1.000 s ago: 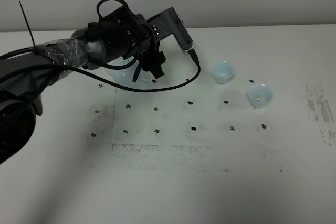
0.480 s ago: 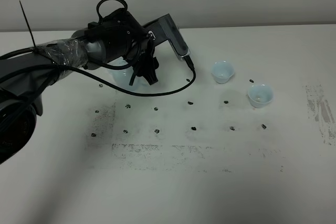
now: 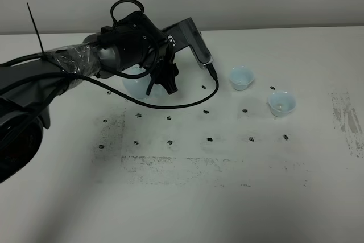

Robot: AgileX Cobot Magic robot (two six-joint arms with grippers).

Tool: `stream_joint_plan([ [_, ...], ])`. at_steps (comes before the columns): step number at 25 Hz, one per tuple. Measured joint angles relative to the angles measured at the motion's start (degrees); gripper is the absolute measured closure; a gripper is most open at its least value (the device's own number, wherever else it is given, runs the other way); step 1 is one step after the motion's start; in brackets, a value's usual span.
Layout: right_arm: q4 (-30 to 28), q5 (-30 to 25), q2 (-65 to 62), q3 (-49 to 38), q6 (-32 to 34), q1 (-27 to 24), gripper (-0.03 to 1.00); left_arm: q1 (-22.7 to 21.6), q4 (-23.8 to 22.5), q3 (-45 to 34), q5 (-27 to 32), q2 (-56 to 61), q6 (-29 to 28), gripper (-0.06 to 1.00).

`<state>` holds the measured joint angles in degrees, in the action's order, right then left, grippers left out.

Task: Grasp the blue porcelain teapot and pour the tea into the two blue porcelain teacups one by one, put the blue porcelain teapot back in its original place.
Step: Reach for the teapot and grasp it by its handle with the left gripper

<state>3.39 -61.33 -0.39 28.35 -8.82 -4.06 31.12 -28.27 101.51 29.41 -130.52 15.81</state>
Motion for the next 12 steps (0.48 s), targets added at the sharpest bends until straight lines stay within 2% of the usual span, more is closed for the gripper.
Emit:
stream_joint_plan([
  [6,0.0,0.0,0.0,0.0,0.0,0.0,0.68,1.9,1.7,0.0,0.3,0.0,0.1,0.41],
  [12,0.0,0.0,0.0,0.0,0.0,0.0,0.68,3.8,7.3,0.0,5.0,0.0,0.5,0.41],
])
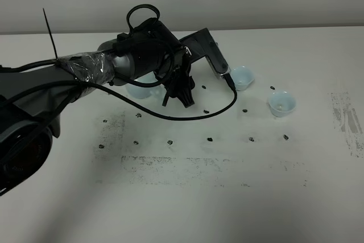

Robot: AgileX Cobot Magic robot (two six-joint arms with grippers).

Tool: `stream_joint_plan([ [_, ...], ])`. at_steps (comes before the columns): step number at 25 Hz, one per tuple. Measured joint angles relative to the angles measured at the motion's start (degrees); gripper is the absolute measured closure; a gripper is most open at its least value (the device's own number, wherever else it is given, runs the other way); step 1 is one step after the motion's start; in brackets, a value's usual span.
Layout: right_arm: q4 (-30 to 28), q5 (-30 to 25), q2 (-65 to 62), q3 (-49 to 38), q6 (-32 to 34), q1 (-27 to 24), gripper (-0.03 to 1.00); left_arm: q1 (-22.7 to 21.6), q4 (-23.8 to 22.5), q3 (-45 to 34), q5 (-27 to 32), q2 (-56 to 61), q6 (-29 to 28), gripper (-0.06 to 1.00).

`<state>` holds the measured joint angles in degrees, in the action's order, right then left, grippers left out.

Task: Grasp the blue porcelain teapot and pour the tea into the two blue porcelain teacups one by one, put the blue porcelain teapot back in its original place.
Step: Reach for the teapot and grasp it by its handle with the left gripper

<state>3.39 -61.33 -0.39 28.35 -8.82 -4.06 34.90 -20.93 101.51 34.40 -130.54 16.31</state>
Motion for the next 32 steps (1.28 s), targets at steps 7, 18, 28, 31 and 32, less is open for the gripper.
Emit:
stream_joint_plan([
  [7,0.0,0.0,0.0,0.0,0.0,0.0,0.68,0.4,3.0,0.0,8.7,0.0,-1.1,0.41],
  [18,0.0,0.0,0.0,0.0,0.0,0.0,0.68,0.4,3.1,0.0,18.7,0.0,-2.4,0.41],
  [28,0.0,0.0,0.0,0.0,0.0,0.0,0.68,0.4,1.7,0.0,27.3,0.0,-4.4,0.41],
  [31,0.0,0.0,0.0,0.0,0.0,0.0,0.68,0.4,-0.5,0.0,29.1,0.0,-6.7,0.41],
  [32,0.0,0.0,0.0,0.0,0.0,0.0,0.68,0.4,-1.1,0.0,29.7,0.0,-7.1,0.41],
])
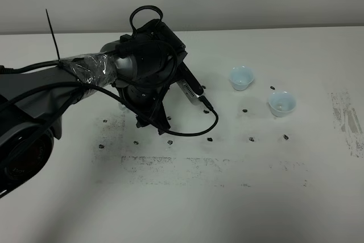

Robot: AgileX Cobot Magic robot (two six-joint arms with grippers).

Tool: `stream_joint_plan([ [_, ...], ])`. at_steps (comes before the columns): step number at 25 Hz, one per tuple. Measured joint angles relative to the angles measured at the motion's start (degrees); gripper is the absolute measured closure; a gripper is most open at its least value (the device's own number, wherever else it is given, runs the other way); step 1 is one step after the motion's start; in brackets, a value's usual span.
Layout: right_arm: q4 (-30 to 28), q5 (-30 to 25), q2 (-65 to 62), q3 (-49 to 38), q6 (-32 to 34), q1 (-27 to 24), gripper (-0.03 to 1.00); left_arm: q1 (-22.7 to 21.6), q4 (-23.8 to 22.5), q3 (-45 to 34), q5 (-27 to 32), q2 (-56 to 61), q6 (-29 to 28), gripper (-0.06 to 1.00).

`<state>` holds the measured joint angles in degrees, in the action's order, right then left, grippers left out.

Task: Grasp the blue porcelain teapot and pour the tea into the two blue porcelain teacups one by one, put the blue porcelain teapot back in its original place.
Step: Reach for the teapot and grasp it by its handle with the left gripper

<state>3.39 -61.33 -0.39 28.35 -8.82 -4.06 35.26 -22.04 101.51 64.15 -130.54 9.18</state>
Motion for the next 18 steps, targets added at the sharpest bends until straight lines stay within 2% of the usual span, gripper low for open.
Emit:
stream_joint_plan([
  [5,0.0,0.0,0.0,0.0,0.0,0.0,0.68,0.0,-0.1,0.0,2.1,-0.2,-0.3,0.41],
  [13,0.0,0.0,0.0,0.0,0.0,0.0,0.68,0.6,5.4,-0.4,1.8,2.0,1.8,0.42],
  [16,0.0,0.0,0.0,0.0,0.0,0.0,0.68,0.6,5.6,-4.0,0.1,4.1,2.0,0.42],
  [18,0.0,0.0,0.0,0.0,0.0,0.0,0.68,0.5,5.6,-7.2,-3.2,5.7,2.0,0.42],
])
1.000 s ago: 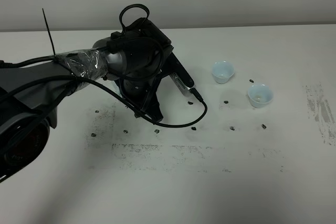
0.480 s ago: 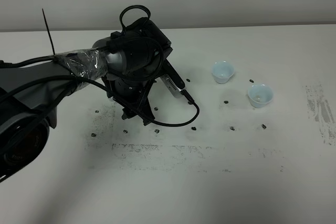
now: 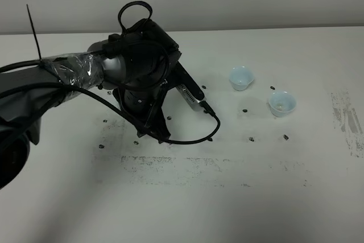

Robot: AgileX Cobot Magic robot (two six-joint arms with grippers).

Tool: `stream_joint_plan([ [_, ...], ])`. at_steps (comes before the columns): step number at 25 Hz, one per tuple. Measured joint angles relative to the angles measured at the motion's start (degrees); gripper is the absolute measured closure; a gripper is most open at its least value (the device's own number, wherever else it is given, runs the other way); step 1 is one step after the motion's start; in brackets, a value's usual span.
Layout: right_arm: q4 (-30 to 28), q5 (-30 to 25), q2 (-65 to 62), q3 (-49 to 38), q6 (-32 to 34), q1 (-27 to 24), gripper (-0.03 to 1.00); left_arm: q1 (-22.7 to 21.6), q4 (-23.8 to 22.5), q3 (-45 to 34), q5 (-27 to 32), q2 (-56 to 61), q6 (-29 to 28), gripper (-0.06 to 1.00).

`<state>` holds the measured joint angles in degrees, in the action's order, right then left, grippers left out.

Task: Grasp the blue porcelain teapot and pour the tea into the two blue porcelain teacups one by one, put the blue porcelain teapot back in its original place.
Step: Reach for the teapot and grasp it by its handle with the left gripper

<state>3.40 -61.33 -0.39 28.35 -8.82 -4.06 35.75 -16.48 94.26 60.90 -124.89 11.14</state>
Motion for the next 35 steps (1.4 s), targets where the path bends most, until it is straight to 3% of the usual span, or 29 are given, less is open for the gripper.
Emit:
stream_joint_plan([
  [7,0.0,0.0,0.0,0.0,0.0,0.0,0.68,-1.6,-1.0,-7.5,-15.1,2.3,0.1,0.42],
  [10,0.0,0.0,0.0,0.0,0.0,0.0,0.68,-2.2,-2.4,-8.7,-17.4,2.3,0.3,0.42],
  [22,0.1,0.0,0.0,0.0,0.0,0.0,0.68,-2.3,-8.9,-9.3,-16.2,2.3,-1.4,0.42],
  [35,0.1,0.0,0.0,0.0,0.0,0.0,0.68,-2.4,-13.0,-9.3,-10.1,2.5,-9.4,0.42],
])
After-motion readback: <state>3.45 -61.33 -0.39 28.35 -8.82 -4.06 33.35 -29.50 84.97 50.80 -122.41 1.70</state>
